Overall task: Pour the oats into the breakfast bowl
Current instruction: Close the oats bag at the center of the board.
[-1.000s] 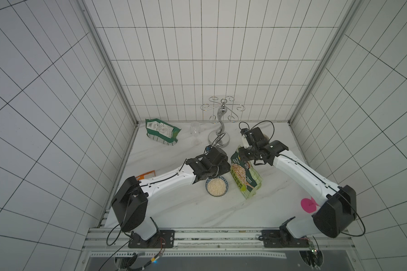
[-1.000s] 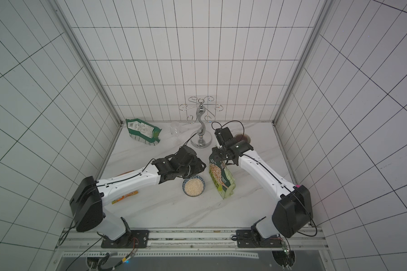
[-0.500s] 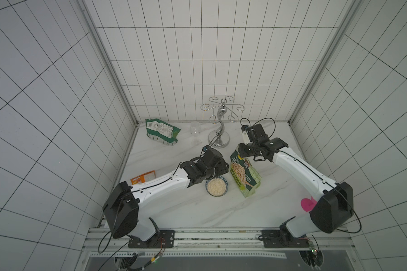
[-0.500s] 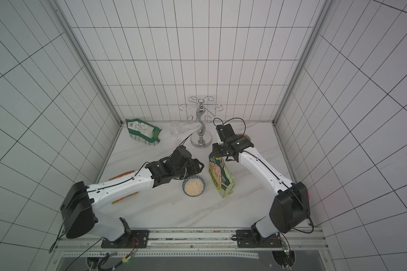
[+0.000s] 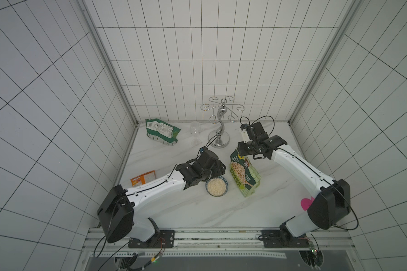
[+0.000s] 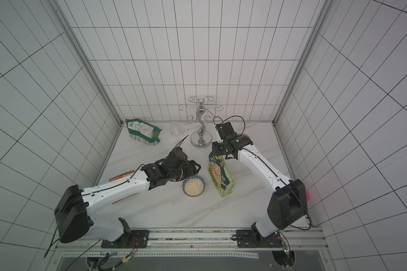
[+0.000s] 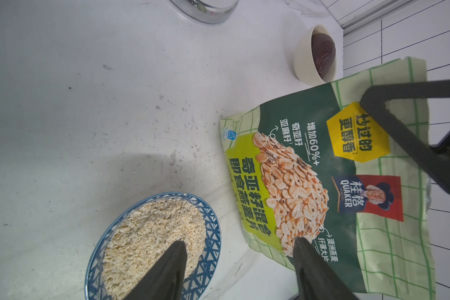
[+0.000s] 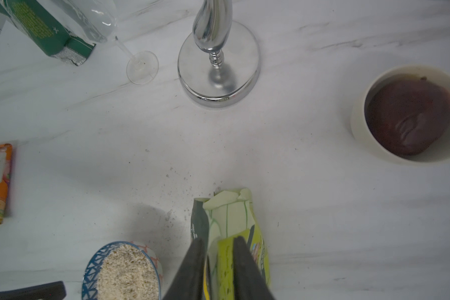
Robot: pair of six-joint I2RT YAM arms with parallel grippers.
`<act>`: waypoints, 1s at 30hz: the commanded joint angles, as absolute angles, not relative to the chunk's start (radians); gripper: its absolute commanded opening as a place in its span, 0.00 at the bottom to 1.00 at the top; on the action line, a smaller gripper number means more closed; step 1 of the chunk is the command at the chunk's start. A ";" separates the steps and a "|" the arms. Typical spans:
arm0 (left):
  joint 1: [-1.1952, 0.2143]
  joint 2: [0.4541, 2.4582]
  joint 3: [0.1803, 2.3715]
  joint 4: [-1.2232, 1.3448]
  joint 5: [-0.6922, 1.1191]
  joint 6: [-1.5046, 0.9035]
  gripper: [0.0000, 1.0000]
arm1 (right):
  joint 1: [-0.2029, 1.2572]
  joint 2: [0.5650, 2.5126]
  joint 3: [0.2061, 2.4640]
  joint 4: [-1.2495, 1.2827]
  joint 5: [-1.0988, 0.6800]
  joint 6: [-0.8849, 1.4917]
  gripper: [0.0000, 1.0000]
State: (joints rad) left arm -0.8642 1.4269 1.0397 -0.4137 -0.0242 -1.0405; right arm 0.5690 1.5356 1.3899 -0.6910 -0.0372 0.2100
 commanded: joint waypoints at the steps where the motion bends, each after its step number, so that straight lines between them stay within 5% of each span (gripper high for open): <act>1: -0.845 1.391 1.023 -0.401 -0.028 -1.010 0.69 | 0.567 1.476 1.407 -0.807 -0.008 0.198 0.38; 12: -0.805 1.340 0.994 -0.433 -0.035 -0.990 0.70 | 0.639 1.425 1.333 -0.899 0.062 0.158 0.36; 14: -0.804 1.336 0.993 -0.435 -0.037 -0.989 0.70 | 0.650 1.437 1.342 -0.909 0.093 0.157 0.28; 16: -0.804 1.330 0.991 -0.438 -0.041 -0.989 0.70 | 0.656 1.445 1.352 -0.913 0.108 0.152 0.00; 17: -0.804 1.327 0.990 -0.438 -0.043 -0.987 0.70 | 0.658 1.448 1.358 -0.918 0.112 0.151 0.00; 24: -0.798 1.302 0.980 -0.444 -0.049 -0.969 0.70 | 0.687 1.427 1.387 -0.957 0.160 0.169 0.01; 26: -0.791 1.292 0.976 -0.452 -0.050 -0.968 0.70 | 0.687 1.397 1.378 -0.965 0.158 0.173 0.26; 30: -0.773 1.271 0.958 -0.460 -0.047 -0.961 0.70 | 0.687 1.349 1.336 -0.961 0.150 0.175 0.34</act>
